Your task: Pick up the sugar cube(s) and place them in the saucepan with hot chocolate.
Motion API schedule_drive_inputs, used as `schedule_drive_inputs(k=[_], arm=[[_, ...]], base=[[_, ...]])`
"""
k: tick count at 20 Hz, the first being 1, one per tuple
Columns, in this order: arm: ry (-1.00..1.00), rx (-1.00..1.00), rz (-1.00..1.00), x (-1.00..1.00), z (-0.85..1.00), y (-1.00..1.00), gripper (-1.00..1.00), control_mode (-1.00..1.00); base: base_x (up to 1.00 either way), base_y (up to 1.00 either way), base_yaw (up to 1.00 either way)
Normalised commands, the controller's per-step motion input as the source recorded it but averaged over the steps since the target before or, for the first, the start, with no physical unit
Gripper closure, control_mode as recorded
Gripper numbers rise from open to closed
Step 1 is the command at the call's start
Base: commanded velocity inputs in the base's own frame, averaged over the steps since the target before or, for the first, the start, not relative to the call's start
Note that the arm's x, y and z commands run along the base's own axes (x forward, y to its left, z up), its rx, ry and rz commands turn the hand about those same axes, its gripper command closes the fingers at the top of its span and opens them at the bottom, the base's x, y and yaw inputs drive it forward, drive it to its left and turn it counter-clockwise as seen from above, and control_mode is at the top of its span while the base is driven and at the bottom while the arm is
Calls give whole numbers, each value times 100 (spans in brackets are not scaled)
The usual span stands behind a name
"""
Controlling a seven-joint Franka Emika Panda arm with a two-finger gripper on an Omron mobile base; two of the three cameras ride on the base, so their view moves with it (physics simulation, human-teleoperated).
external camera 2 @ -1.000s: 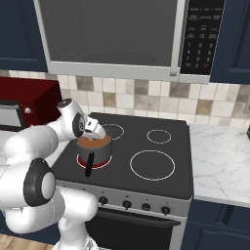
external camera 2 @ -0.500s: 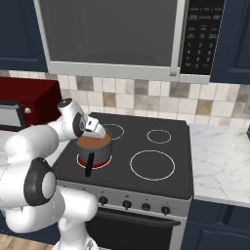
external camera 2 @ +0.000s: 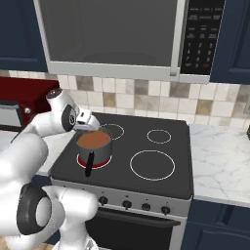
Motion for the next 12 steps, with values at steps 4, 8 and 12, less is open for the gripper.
schedule_drive_inputs(k=[4,8,12], arm=[[-3,0,25,-78,44,94,-100,-100],[7,0,21,-36,9,95,-100,-100],[10,0,25,-30,13,100,-100,-100]], base=[[0,0,0],[0,0,0],[0,0,0]])
